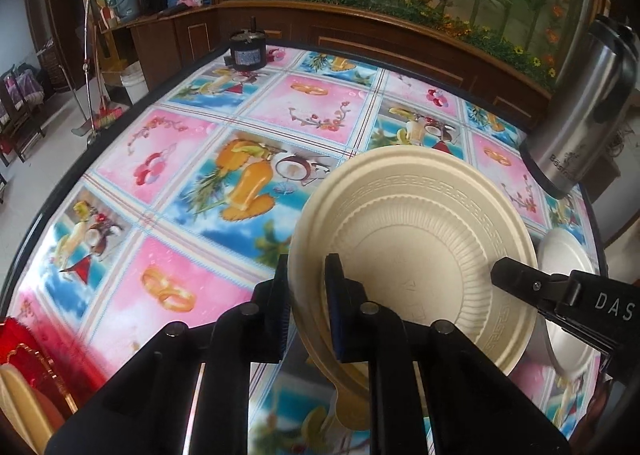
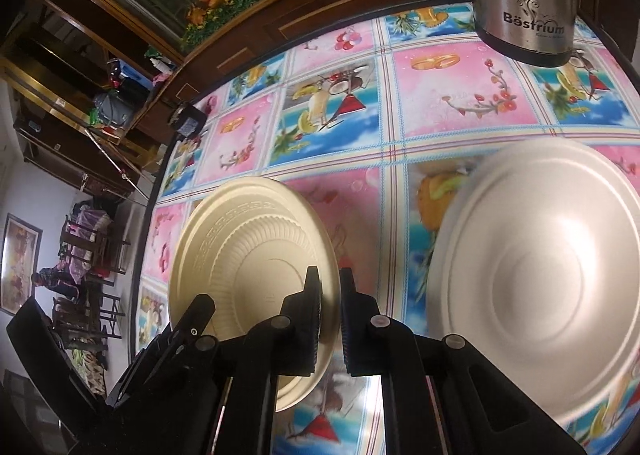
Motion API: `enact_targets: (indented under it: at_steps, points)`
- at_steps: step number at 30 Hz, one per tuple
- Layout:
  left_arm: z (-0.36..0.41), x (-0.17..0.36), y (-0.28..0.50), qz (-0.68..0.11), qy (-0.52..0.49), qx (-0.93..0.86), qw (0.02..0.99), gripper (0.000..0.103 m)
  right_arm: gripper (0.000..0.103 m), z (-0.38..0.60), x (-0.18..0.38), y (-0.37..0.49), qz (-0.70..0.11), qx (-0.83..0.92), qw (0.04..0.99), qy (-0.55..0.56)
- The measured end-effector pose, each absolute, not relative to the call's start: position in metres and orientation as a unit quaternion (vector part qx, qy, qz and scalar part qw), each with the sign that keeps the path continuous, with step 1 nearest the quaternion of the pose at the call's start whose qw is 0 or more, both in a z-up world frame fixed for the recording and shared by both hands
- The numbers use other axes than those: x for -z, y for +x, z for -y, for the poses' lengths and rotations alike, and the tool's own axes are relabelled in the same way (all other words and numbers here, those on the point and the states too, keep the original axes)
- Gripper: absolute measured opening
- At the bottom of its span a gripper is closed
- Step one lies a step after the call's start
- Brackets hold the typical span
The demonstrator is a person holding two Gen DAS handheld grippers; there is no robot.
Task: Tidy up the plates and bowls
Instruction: 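Lift and carry the second beige bowl with both grippers to the stack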
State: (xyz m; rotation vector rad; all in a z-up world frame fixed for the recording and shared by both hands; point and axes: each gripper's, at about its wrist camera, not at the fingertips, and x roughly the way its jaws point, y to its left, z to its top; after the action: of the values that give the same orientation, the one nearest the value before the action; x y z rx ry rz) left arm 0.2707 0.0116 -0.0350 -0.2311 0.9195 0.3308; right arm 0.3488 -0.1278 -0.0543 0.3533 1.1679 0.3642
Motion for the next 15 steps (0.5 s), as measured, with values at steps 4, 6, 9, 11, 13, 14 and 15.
enact_targets:
  at_steps: [4, 6, 9, 11, 13, 14, 15]
  points:
    - [-0.010, 0.025, 0.250, -0.435, -0.106, -0.154, 0.881, 0.014, 0.009, 0.129, 0.044, 0.326, -0.539, -0.174, 0.808, 0.164]
    - [-0.010, 0.019, 0.238, -0.432, -0.104, -0.150, 0.883, 0.014, 0.009, 0.129, 0.039, 0.316, -0.537, -0.175, 0.809, 0.164]
    - [-0.009, 0.012, 0.221, -0.426, -0.098, -0.148, 0.887, 0.014, 0.009, 0.131, 0.030, 0.297, -0.530, -0.178, 0.813, 0.163]
    - [-0.007, 0.008, 0.211, -0.423, -0.093, -0.147, 0.889, 0.014, 0.009, 0.130, 0.026, 0.284, -0.527, -0.177, 0.816, 0.160]
    - [-0.006, 0.005, 0.198, -0.420, -0.089, -0.140, 0.892, 0.014, 0.009, 0.131, 0.021, 0.268, -0.522, -0.177, 0.819, 0.157]
    - [-0.005, 0.005, 0.192, -0.419, -0.086, -0.138, 0.893, 0.014, 0.009, 0.133, 0.020, 0.263, -0.521, -0.177, 0.820, 0.157]
    - [-0.004, 0.004, 0.185, -0.418, -0.085, -0.135, 0.894, 0.014, 0.009, 0.134, 0.018, 0.255, -0.521, -0.177, 0.820, 0.158]
